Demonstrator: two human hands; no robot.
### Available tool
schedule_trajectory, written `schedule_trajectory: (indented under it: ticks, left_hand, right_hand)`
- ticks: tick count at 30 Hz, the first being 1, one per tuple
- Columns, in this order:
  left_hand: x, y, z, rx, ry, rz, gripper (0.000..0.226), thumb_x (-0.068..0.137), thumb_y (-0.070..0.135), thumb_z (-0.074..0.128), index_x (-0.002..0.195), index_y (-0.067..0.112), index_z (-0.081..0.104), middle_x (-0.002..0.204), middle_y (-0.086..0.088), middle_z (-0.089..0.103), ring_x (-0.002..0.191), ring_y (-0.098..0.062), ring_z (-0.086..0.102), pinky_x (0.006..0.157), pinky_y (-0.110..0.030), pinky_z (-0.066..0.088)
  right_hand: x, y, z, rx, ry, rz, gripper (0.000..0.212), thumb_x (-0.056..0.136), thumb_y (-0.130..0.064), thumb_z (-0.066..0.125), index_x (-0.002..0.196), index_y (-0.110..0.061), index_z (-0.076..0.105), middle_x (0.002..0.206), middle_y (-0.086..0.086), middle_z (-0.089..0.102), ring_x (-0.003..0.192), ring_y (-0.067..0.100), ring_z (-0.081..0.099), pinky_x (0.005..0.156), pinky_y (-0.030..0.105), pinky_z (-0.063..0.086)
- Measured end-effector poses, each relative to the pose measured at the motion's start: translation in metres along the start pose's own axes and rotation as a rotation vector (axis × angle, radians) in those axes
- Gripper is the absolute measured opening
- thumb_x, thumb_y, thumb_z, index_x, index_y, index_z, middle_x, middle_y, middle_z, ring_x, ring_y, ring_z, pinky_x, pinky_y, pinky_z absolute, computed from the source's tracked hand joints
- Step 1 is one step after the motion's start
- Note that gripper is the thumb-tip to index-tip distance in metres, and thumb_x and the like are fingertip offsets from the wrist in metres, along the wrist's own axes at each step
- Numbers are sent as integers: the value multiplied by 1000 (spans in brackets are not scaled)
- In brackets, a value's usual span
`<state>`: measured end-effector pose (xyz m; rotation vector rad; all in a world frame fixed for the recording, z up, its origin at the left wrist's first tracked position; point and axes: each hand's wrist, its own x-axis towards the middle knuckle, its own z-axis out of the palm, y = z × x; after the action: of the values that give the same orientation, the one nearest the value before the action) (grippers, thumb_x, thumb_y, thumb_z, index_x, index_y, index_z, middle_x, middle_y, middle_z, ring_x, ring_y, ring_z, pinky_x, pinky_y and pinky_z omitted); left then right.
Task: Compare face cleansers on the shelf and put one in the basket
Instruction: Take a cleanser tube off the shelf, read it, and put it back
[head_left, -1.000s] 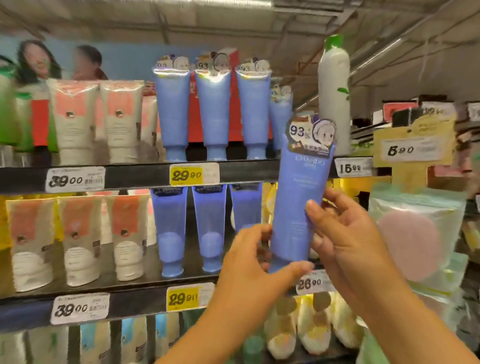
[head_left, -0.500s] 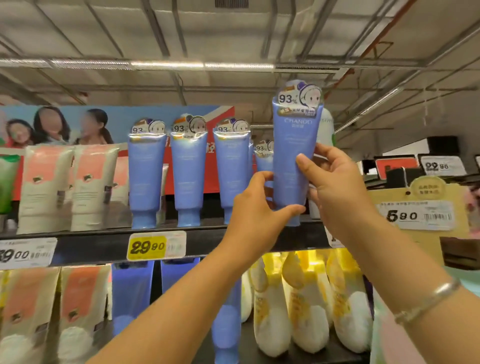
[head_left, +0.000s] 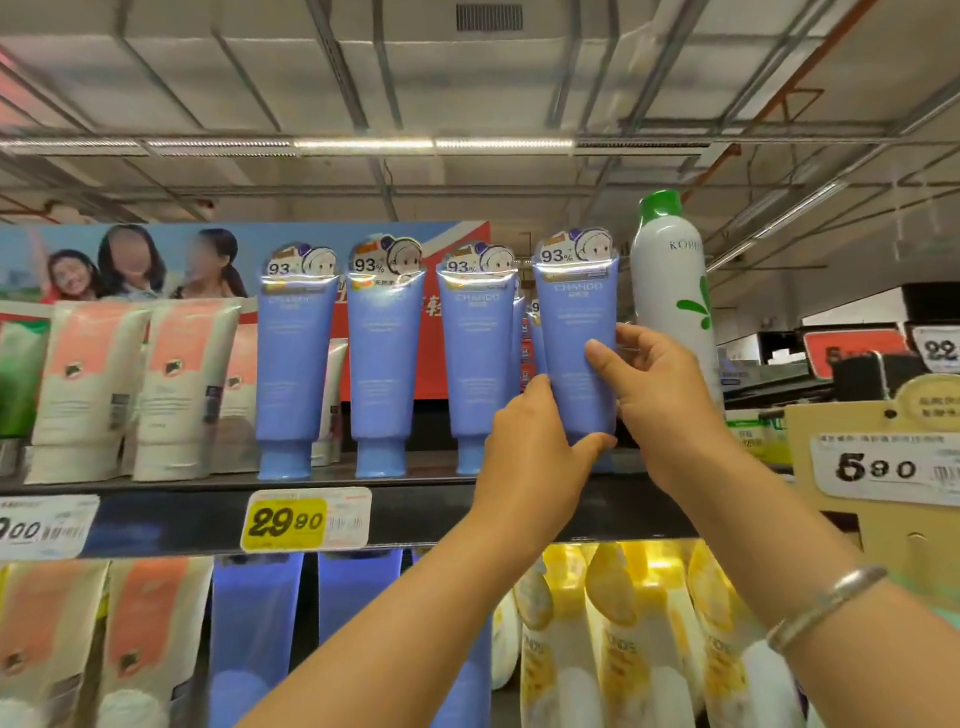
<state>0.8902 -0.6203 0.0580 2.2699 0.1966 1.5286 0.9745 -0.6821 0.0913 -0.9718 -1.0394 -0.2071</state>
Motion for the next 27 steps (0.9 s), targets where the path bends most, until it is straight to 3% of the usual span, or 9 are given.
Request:
schedule_trajectory:
  ticks: [4, 7, 10, 15, 19, 24, 27]
  left_hand:
    - [2, -1, 2, 34, 17, 5, 48, 78, 29, 73, 118, 12, 52, 114, -7, 64, 100, -21, 62, 88, -38, 52]
    - [3, -3, 4, 50, 36, 12, 48, 78, 30, 73, 117, 12, 53, 113, -7, 65, 101, -20, 62, 87, -33, 52]
    - [4, -4, 6, 78, 76, 11, 46, 77, 32, 74, 113, 12, 54, 111, -6, 65, 99, -20, 62, 82, -29, 50]
    - [3, -5, 8, 134, 104, 21, 47, 77, 35, 73, 111, 11, 51, 111, -7, 62, 99, -22, 60, 78, -27, 47]
    - [5, -2, 8, 187, 80, 7, 49, 79, 34, 72, 114, 8, 49, 113, -10, 61, 102, -25, 59, 81, -31, 46]
    - [5, -1, 8, 209, 50, -6, 48, 81, 32, 70, 116, 7, 48, 115, -11, 60, 105, -27, 58, 87, -36, 48]
    - [5, 0, 8, 209, 48, -8, 48, 80, 32, 70, 115, 7, 49, 115, -11, 60, 104, -27, 58, 87, -36, 48]
  right_hand:
    - [-3, -1, -4, -73, -26, 20, 27, 93, -16, 54, 120, -15, 54, 101, -6, 61, 90, 9, 60, 67, 17, 51]
    - [-15, -2, -15, -147, 0, -20, 22, 93, -13, 55, 114, -21, 56, 105, -5, 62, 100, 12, 59, 76, 22, 51]
    - [-40, -3, -30, -180, 61, -97, 15, 92, -13, 56, 96, -27, 60, 96, -9, 64, 89, 8, 64, 71, 21, 53]
    - [-100, 9, -49, -127, 158, -67, 16, 88, -11, 60, 90, -25, 66, 80, -5, 70, 69, 5, 66, 59, 14, 51]
    - [-141, 41, -60, -172, 189, 96, 23, 85, -5, 62, 85, -27, 68, 81, -6, 71, 78, 9, 67, 65, 21, 52]
    - [-171, 71, -67, -487, 267, 131, 38, 83, 2, 62, 103, -30, 59, 113, -6, 61, 97, 0, 54, 77, 10, 40]
    - [-177, 82, -69, -717, 346, 60, 49, 78, 6, 66, 123, -12, 57, 127, 8, 57, 111, 17, 49, 95, 31, 38]
